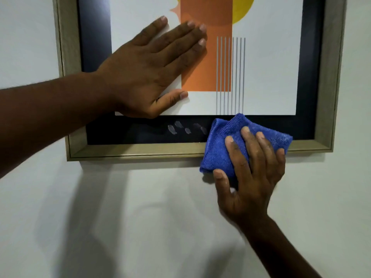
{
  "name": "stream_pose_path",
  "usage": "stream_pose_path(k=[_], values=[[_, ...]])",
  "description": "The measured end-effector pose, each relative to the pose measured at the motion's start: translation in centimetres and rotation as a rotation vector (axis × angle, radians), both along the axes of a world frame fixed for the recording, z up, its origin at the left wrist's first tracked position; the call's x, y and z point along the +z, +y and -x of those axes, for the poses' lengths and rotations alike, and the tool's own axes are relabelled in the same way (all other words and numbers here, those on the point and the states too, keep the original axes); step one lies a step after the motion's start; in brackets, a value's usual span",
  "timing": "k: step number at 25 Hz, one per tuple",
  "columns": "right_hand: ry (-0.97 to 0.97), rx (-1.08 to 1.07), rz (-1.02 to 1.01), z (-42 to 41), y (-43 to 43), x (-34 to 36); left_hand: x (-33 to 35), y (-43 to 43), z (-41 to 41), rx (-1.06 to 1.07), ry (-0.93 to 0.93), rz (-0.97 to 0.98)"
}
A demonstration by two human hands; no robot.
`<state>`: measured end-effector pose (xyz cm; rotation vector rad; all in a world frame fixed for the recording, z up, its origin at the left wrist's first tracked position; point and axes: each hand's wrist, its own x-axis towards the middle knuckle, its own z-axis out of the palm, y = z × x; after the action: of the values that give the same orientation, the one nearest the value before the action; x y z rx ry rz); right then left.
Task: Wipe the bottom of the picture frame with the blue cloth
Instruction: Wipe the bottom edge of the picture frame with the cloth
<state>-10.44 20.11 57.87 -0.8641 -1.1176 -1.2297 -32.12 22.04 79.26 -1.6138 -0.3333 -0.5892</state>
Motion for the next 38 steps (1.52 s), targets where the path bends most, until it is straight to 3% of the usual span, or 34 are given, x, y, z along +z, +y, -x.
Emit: stream_pose_path(k=[4,8,11,15,18,21,25,29,32,36,38], values=[[0.117,-0.015,0.047,2.4,0.2,1.5,0.1,-0.1,0.1,-0.021,-0.011,0.023],[0.040,-0.019,0.077,3.0,0.1,0.8,-0.1,-0.1,0.1,-0.030,-0.035,0.037],[0.194,0.009,0.070,4.5,0.1,1.8,0.0,-0.1,0.1,-0.029,-0.046,0.046],[0.104,0.008,0.095,5.1,-0.3,0.8,0.0,0.0,0.1,-0.048,-0.064,0.058],[0.214,0.022,0.079,6.4,-0.2,2.1,0.2,-0.1,0.1,-0.053,-0.079,0.097],[0.129,0.015,0.093,6.9,-0.2,1.4,0.4,-0.2,0.3,-0.072,-0.124,0.130],[0.225,0.039,0.097,7.9,-0.2,1.9,0.3,-0.2,0.3,-0.079,-0.137,0.138],[0.165,0.047,0.140,8.8,-0.4,1.4,0.2,-0.3,0.2,-0.083,-0.150,0.149],[0.277,0.098,0.125,10.4,-0.4,2.3,0.2,-0.3,0.2,-0.101,-0.161,0.158],[0.116,0.052,0.180,10.9,-0.7,0.9,0.1,-0.4,0.2,-0.097,-0.155,0.150],[0.187,0.072,0.174,11.1,-0.6,1.2,0.1,-0.4,0.3,-0.089,-0.159,0.142]])
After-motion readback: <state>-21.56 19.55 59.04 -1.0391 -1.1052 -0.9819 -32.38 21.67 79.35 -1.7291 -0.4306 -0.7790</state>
